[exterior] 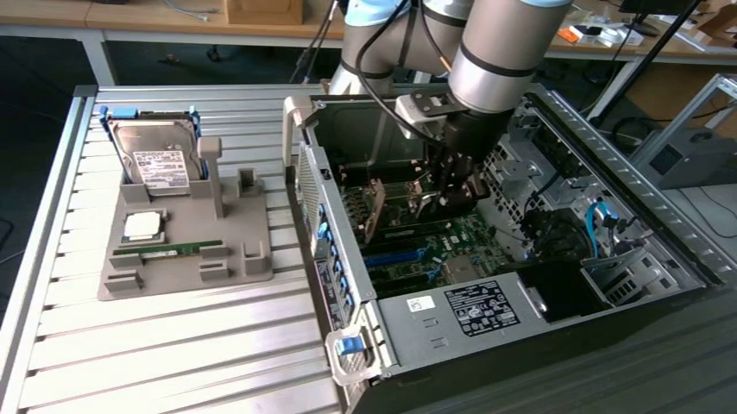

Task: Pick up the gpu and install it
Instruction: 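Insert the gpu into the slot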

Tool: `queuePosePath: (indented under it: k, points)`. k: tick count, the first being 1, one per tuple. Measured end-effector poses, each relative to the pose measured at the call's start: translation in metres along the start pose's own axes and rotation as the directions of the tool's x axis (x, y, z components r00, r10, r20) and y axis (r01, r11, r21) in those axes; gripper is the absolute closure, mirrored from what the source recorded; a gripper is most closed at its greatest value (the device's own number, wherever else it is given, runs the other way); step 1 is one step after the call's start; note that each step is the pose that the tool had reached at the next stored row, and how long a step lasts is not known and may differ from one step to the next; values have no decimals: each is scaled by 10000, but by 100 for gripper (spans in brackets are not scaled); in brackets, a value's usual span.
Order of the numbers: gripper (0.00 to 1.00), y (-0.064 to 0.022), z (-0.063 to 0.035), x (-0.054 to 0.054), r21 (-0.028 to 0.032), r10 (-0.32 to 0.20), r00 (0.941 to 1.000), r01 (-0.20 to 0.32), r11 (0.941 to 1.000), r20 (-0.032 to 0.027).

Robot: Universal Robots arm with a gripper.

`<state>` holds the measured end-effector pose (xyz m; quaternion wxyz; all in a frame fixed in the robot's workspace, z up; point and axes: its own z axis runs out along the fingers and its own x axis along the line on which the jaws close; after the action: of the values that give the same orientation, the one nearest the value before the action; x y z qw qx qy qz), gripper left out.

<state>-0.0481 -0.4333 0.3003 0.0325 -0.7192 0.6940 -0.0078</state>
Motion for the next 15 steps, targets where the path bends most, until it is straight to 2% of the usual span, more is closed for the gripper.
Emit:
queuePosePath:
  k: [15]
  points:
    - [73, 29, 17, 3, 0, 1, 10000, -1, 10000, 1]
